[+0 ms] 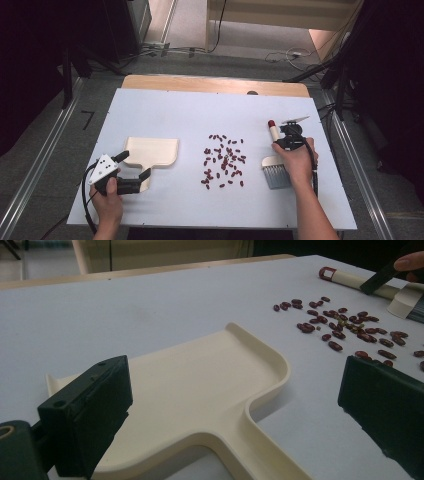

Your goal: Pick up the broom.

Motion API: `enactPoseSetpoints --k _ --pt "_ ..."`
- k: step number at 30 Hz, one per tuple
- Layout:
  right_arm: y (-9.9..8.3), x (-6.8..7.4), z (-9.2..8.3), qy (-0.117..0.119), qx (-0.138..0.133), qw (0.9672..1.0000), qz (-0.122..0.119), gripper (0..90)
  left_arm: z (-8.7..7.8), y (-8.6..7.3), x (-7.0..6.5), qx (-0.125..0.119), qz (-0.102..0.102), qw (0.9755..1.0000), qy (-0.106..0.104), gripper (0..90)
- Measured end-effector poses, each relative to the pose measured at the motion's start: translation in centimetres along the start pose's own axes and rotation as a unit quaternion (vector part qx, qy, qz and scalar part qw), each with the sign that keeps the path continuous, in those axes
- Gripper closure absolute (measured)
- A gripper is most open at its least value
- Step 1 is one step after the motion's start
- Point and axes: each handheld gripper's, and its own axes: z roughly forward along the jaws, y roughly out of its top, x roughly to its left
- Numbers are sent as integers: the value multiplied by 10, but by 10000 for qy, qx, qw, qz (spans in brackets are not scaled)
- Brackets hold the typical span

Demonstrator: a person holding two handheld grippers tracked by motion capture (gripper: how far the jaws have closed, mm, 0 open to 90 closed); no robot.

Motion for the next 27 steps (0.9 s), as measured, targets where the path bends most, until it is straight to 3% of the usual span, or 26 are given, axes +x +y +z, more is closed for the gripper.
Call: enactPoseSetpoints --k 7,14,17,18,21,22,23,27 --pt "-5 -4 -1 134 -185 9997 26 694 0 0 0 -5 -10 10000 7 14" --pt "-15 -13 -6 475 -729 9962 66 694 0 0 1 -9 -19 10000 63 14" --pt "-23 -22 -16 764 -1129 9904 213 695 0 0 1 -11 -14 10000 59 14" --pt "-23 -22 -16 764 -1129 9904 213 695 1 0 1 -6 -10 10000 61 14" --pt "-32 -28 -25 1081 -1553 9816 239 695 1 0 0 26 19 10000 68 14" --pt "-32 -28 -25 1081 -1553 9816 239 695 1 0 -1 34 34 10000 65 14" --pt "-36 -29 -30 1189 -1798 9763 197 695 1 0 -1 49 61 9999 64 14" --pt "-45 -32 -41 1440 -2316 9619 163 695 0 2 -5 88 146 9997 159 14"
